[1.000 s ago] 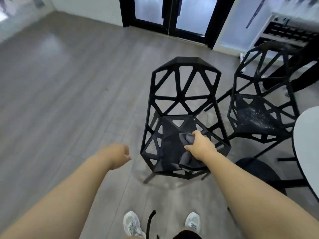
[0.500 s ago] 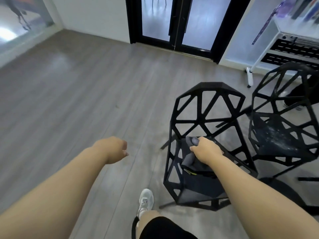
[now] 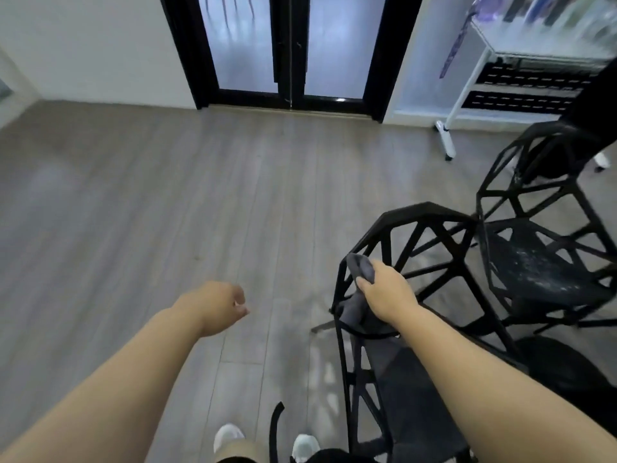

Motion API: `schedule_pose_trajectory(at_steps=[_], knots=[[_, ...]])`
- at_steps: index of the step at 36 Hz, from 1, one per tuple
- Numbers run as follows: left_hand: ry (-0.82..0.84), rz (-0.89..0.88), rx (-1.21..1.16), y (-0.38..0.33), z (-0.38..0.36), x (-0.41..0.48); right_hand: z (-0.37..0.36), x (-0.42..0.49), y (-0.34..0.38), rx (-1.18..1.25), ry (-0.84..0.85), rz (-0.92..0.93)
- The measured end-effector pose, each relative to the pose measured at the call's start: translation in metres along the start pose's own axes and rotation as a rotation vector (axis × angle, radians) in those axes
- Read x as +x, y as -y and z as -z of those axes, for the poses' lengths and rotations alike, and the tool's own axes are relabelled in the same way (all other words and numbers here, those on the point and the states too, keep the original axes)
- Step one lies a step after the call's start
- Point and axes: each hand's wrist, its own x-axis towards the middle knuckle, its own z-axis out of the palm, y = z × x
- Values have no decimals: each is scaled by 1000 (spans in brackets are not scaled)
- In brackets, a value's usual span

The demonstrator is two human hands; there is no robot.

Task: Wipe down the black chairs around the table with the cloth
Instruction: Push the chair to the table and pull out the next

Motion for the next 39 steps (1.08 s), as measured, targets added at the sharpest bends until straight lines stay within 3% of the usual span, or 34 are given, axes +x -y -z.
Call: schedule_pose_trajectory(at_steps=[7,15,24,34,39], knots=[[63,-180,154,-5,51,94,4,37,4,-62,-135,-215],[104,-454,422,-47,121,187,17,59,6,84,-286,-543],[171,-661,544,-125,150,265,25,77,-6,144,-222,-742],[183,-877,606,-223,160,323,51,121,-4,138,-59,-773],[168,-1042,662,-283,165,340,53,136,-1,231,-89,-849]])
